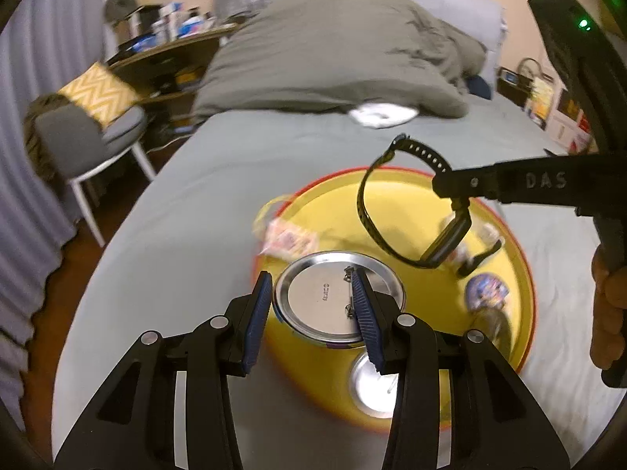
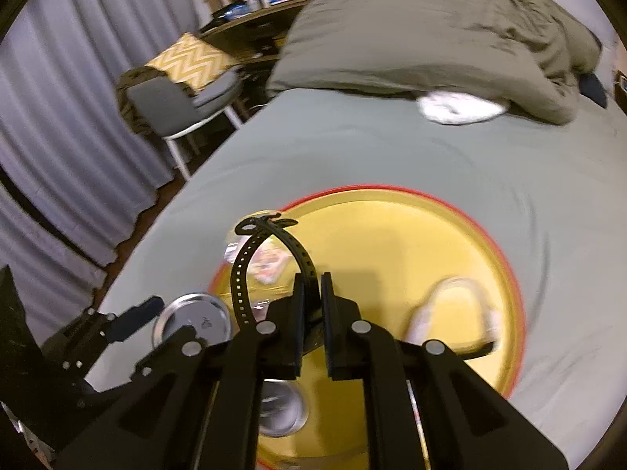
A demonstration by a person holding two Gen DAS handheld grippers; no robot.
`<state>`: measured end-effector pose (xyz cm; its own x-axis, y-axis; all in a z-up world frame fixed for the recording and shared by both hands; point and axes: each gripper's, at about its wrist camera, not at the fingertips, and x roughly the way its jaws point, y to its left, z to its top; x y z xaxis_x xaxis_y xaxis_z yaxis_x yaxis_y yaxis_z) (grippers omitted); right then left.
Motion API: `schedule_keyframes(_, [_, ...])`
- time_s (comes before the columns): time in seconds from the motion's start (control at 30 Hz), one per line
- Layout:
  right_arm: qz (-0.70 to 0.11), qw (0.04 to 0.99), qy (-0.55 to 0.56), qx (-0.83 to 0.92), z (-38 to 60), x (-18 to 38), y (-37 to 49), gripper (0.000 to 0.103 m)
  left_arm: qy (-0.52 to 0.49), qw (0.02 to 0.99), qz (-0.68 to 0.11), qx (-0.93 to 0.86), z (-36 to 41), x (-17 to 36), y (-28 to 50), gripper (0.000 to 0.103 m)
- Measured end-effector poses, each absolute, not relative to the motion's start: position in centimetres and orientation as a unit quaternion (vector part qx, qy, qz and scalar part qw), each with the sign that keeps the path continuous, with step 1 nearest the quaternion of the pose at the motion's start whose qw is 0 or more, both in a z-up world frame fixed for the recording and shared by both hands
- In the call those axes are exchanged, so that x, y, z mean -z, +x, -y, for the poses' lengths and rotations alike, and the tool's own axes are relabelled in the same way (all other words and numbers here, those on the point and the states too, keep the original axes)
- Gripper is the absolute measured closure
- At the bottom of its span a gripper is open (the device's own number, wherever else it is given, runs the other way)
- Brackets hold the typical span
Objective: Organize jewelry
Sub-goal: 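Carry the watch band with the right tool while the left tool carries the pin badge off the tray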
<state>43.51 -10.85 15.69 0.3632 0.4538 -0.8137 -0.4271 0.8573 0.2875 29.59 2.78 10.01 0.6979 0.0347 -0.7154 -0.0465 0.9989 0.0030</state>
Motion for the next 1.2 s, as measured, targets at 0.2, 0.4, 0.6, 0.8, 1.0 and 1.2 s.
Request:
schedule_keyframes(0.2, [-0.506, 0.8, 0.008, -0.323, 4.1, -15.4, 40.5, 0.094, -0.021, 0.912, -0.401, -0.083, -8.2, -9.7, 24.5, 0.063])
schedule_keyframes(0.4, [-0.516, 0.771, -0.018, -0.372, -2.3, -14.4, 37.8, 0.094, -0.042, 0.9, -0.408, -0.144, -13.7, -8.9, 20.6, 0.063])
schedule_keyframes(0.6, [-0.534, 0.747, -0.042, -0.393, -6.0, -11.9, 35.4, 0.094, -0.058, 0.887, -0.419, -0.183, -16.4, -7.2, 18.0, 0.063])
schedule_keyframes(0.8, [-0.569, 0.725, -0.062, -0.384, -7.4, -7.4, 34.0, 0.094, -0.076, 0.866, -0.451, -0.201, -17.4, -3.6, 15.7, 0.063])
schedule_keyframes(1.0, [-0.582, 0.723, -0.074, -0.364, -7.3, -4.4, 33.6, 0.094, -0.073, 0.863, -0.46, -0.196, -17.0, -1.1, 15.1, 0.063])
schedule_keyframes(1.2, [-0.579, 0.725, -0.077, -0.366, -7.4, -4.6, 33.8, 0.093, -0.07, 0.864, -0.457, -0.199, -17.0, -1.2, 15.1, 0.058])
